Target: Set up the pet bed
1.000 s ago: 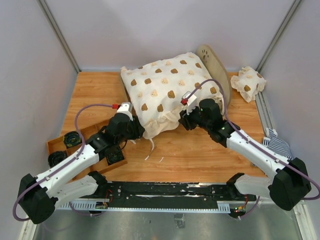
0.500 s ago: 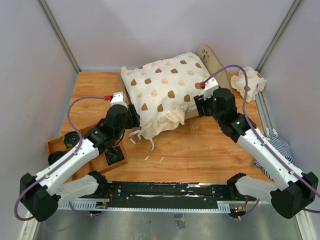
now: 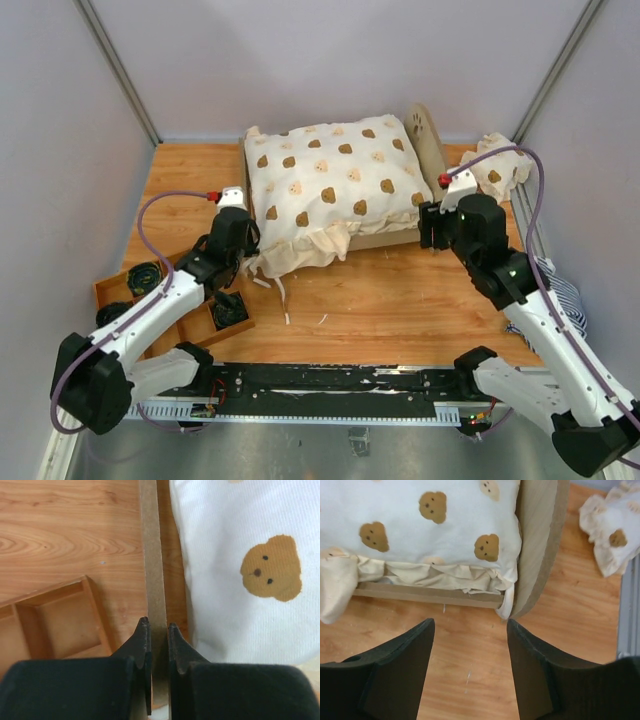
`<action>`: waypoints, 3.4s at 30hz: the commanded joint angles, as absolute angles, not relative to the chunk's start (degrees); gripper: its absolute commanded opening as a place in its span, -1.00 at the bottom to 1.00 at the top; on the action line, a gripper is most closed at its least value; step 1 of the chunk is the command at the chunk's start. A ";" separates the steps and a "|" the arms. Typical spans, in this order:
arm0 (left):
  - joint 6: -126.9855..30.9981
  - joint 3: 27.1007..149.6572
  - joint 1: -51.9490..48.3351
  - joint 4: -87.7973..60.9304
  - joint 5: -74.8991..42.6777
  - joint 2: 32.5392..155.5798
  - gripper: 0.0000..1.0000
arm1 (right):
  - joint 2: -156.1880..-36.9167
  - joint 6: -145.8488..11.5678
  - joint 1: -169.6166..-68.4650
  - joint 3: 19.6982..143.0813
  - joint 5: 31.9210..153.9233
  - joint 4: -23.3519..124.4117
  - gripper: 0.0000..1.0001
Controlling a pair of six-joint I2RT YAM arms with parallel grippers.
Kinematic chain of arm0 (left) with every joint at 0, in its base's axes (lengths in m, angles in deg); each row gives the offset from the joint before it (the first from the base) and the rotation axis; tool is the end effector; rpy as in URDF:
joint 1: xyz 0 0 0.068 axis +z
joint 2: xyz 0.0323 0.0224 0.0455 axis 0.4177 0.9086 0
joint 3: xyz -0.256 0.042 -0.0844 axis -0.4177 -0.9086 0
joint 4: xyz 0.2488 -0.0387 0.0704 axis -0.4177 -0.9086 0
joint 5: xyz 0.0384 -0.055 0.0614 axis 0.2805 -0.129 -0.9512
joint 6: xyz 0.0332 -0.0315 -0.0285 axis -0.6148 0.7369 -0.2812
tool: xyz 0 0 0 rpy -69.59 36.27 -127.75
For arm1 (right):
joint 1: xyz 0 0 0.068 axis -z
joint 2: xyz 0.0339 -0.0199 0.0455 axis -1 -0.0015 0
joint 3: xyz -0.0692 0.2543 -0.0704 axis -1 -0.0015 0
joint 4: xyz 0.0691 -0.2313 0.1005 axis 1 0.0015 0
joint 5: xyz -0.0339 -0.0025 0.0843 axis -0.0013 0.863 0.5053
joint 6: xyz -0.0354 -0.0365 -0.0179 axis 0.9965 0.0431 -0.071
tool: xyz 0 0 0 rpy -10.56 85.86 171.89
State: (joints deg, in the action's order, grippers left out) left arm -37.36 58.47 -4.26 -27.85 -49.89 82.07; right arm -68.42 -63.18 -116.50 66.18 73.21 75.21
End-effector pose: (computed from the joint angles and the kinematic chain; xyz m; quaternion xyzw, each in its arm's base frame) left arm 0.2179 -0.1032 0.2586 -0.0539 0.8637 -0.0240 0.5005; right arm 0.1819 0.0826 0.3823 -0.1046 0.7991 0.0667 0.5883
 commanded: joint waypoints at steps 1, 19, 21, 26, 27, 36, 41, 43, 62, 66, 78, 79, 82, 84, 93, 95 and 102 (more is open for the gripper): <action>-55.28 56.62 -4.40 -21.31 -37.44 73.79 -0.99 | -63.32 -72.61 -115.94 57.99 75.29 80.76 0.19; -57.64 68.59 4.90 -12.77 -47.31 90.87 -0.99 | -61.38 -73.21 -115.93 43.06 63.19 69.99 -0.04; -58.80 69.10 5.73 -12.15 -47.45 92.06 -0.93 | -63.71 -71.94 -115.93 43.37 62.51 66.64 -0.04; -56.74 74.01 6.69 -17.73 -47.41 94.01 -0.10 | -69.32 -71.74 -115.93 46.35 63.52 66.35 -0.09; -55.71 74.77 6.71 -18.76 -47.29 93.72 0.04 | -69.88 -72.08 -115.97 47.06 63.84 67.72 -0.10; -49.12 77.25 3.95 -24.27 -30.38 86.77 0.32 | -66.18 -77.96 -116.02 44.15 65.44 75.86 -0.08; -50.33 71.72 -3.27 -20.21 -29.59 81.18 0.30 | -66.16 -78.25 -115.97 41.17 62.30 71.60 -0.04; -49.20 70.69 -5.14 -20.10 -28.59 79.94 0.27 | -67.15 -77.97 -116.01 40.77 61.95 70.03 -0.04; -45.54 56.02 -24.79 3.58 -18.12 80.52 0.13 | -57.77 -75.60 -116.37 46.91 82.79 65.41 -0.99; -47.03 59.41 -27.94 6.75 -17.22 87.25 0.10 | -58.81 -76.68 -116.37 49.95 87.42 66.05 -0.99; -50.06 67.36 -29.23 16.49 -12.65 104.63 -0.12 | -58.81 -76.56 -116.20 51.23 91.19 66.04 -0.99; -50.16 68.00 -29.27 16.91 -12.49 105.99 -0.12 | -58.80 -76.19 -116.19 51.14 91.27 66.07 -0.99; -50.87 70.29 -29.36 16.97 -12.33 110.46 -0.13 | -58.89 -75.75 -116.11 50.83 90.95 66.09 -0.99; -51.44 71.65 -29.37 16.98 -11.17 112.69 -0.13 | -58.96 -75.63 -116.02 50.71 90.79 66.10 -1.00; -51.43 76.74 -29.84 17.77 -9.76 119.04 -0.11 | -59.71 -75.10 -115.76 50.83 90.97 66.06 -0.99; -51.16 77.29 -29.86 18.05 -10.15 119.74 -0.30 | -60.02 -74.81 -115.61 50.66 90.53 66.02 -0.99; -47.35 77.18 -29.89 22.56 -11.76 120.41 -1.00 | -58.89 -74.79 -115.49 49.12 86.06 70.03 -0.48</action>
